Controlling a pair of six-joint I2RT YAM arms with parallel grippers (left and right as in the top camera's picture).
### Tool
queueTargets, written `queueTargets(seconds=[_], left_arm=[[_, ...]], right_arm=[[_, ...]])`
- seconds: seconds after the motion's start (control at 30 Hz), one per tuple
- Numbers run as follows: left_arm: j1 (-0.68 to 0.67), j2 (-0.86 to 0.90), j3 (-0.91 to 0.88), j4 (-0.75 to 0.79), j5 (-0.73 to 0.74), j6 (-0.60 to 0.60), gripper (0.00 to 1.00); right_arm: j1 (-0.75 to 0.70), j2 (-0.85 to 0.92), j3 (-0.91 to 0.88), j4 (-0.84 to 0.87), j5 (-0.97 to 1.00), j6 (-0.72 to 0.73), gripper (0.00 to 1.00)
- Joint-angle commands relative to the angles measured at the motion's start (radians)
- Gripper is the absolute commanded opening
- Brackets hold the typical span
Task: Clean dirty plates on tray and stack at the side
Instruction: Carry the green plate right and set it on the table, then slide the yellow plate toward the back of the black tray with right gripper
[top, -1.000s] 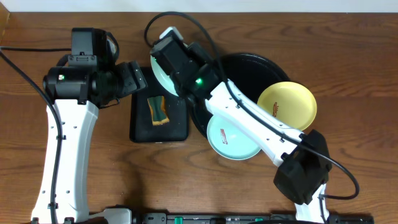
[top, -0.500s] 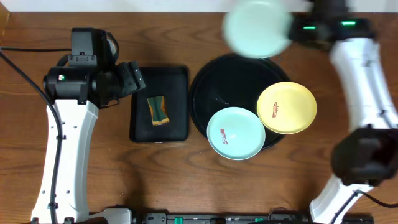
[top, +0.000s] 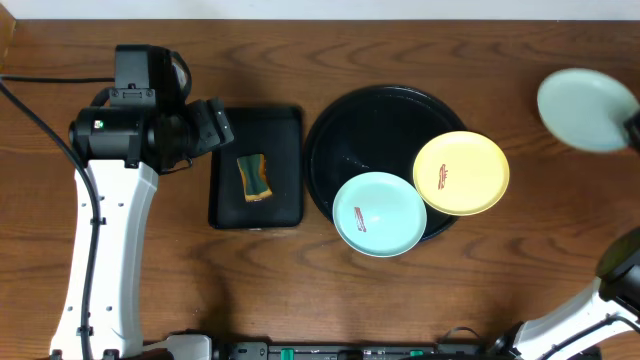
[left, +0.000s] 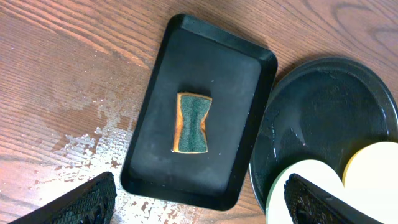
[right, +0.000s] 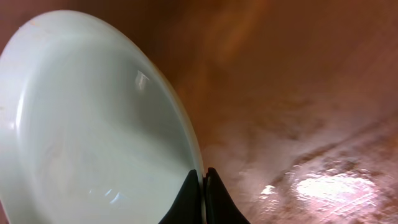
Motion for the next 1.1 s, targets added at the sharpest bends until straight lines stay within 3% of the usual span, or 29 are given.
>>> queueTargets(seconds=[0.0,0.17,0.33,0.37,0.43,0.63,0.83,0.9,1.07], left_arm=[[0.005,-0.006,0.011,-0.003,0.009,0.009,0.87],[0.004,-0.006,0.011,-0.003,0.009,0.009,0.87],[0.005,-0.006,0.011,-0.003,0.009,0.009,0.87],[0.004,-0.006,0.011,-0.003,0.009,0.009,0.87],[0.005,-0.006,0.011,-0.003,0.009,0.009,0.87],[0.004,-0.006,0.011,-0.003,0.009,0.009,0.87],[0.005,-0.006,0.011,-0.003,0.009,0.009,0.87],[0.004,-0.006,0.011,-0.003,0.009,0.009,0.87],[0.005,-0.006,0.011,-0.003,0.009,0.009,0.88]], right_arm=[[-0.029,0.017,-0.144,0.04,0.048,-0.014,0.01],[-0.039,0.017,-0.35,0.177,0.034,-0.029,0.01],[-0.039,0.017,-0.397,0.195,0.02,-0.029,0.01],[-0.04,0.016,-0.397,0.196,0.02,-0.029,0.05],[-0.041,0.005,-0.389,0.2,0.016,-0.029,0.3],[0.0,-0.124,-0.356,0.259,-0.05,-0.084,0.47],[0.176,-0.282,-0.356,0.316,-0.209,-0.28,0.57],[0.305,-0.274,-0.364,0.248,-0.147,-0.328,0.57],[0.471,-0.201,-0.445,0.229,0.058,-0.325,0.56]])
